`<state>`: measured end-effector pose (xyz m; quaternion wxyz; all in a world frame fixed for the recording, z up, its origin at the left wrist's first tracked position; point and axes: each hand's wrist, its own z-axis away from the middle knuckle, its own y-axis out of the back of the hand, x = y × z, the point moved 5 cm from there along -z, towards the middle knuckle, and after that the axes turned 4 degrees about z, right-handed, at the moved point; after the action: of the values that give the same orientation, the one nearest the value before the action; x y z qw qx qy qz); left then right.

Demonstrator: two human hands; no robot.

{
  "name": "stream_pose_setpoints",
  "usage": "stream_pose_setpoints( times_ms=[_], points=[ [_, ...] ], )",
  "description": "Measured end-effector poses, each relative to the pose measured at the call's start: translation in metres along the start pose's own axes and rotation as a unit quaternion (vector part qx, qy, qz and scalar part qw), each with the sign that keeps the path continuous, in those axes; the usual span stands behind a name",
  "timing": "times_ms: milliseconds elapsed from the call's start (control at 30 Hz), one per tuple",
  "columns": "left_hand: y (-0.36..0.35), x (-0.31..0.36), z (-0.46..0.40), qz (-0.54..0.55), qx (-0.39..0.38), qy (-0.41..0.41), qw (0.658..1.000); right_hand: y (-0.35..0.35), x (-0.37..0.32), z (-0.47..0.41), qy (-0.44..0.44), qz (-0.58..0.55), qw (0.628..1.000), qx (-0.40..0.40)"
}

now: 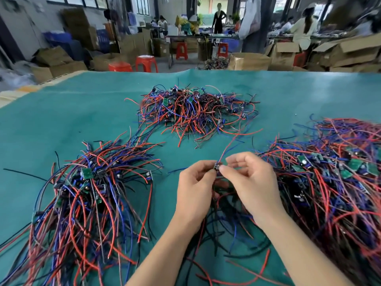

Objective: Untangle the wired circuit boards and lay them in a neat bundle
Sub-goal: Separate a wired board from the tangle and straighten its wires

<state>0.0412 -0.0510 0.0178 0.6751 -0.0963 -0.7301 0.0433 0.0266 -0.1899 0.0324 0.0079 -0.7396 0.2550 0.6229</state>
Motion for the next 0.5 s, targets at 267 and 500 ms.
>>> stream_pose_setpoints(
  times_ms=[267,500],
  points=[
    [-0.0078,-0.003,0.003,-0.036,-0.062,-0.007,0.997,0.0003,0.0063,-0.0018,-0.075,-0.147,0.984,-0.071],
    [-0.0101,0.0003,0.0072,-0.072,-0.089,-0.007,0.993,0.002,0.0075,-0.0032,-0.092,-0.171,0.978,-0.081]
  ],
)
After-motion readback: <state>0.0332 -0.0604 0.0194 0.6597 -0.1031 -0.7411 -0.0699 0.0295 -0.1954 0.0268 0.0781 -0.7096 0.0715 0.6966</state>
